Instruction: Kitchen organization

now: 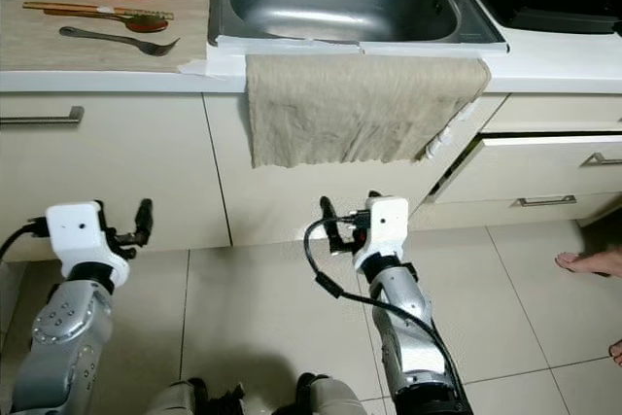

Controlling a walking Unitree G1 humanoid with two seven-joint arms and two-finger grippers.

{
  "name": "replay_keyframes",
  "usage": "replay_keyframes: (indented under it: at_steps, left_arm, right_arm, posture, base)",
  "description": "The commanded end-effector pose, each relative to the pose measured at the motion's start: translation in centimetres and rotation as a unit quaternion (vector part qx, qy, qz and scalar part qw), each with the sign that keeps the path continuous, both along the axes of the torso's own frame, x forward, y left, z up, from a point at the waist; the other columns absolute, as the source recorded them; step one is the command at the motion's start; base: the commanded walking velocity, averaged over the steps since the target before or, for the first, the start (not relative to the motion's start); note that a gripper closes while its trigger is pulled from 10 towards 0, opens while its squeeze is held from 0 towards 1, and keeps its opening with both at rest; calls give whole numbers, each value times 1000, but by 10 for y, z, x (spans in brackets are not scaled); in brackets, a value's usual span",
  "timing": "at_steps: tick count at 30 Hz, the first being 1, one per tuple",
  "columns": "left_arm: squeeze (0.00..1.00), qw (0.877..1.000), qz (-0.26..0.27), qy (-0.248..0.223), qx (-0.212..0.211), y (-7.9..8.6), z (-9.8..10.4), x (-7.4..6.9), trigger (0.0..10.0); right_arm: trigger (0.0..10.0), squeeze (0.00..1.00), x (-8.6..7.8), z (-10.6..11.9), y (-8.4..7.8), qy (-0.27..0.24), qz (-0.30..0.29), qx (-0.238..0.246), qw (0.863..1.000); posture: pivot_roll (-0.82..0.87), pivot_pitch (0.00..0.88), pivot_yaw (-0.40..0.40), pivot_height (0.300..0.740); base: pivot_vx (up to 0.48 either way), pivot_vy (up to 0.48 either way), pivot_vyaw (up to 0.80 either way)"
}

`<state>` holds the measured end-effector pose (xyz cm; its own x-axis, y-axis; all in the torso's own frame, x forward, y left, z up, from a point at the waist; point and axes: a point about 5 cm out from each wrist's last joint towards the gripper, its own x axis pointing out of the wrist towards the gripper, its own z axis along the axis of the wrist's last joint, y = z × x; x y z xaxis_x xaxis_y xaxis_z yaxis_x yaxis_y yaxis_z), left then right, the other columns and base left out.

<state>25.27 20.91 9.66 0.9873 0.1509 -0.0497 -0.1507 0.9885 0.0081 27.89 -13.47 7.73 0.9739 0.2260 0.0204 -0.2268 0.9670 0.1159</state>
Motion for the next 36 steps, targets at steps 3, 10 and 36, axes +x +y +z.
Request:
replay_keyframes:
  at_steps: [3, 10, 36]
  left_arm:
    - [0, 1000, -13, -27, -8, 1, 8, -8, 10000]
    - [0, 1000, -8, -13, 2, -1, 9, -4, 10000]
    - [0, 1000, -22, -5, 0, -18, 4, -10, 10000]
  right_arm:
    - [10000, 0, -4, 13, -8, -45, 2, 29, 999]
    - [10000, 0, -2, 5, 3, -15, 20, 18, 1000]
    - [10000, 0, -4, 4, 14, -9, 22, 12, 1000]
  posture:
    - [-109, 142, -74, 740]
    - [-97, 103, -60, 740]
    - [-95, 135, -63, 740]
  base:
    - [0, 0, 0]
    - [0, 0, 0]
    - [0, 0, 0]
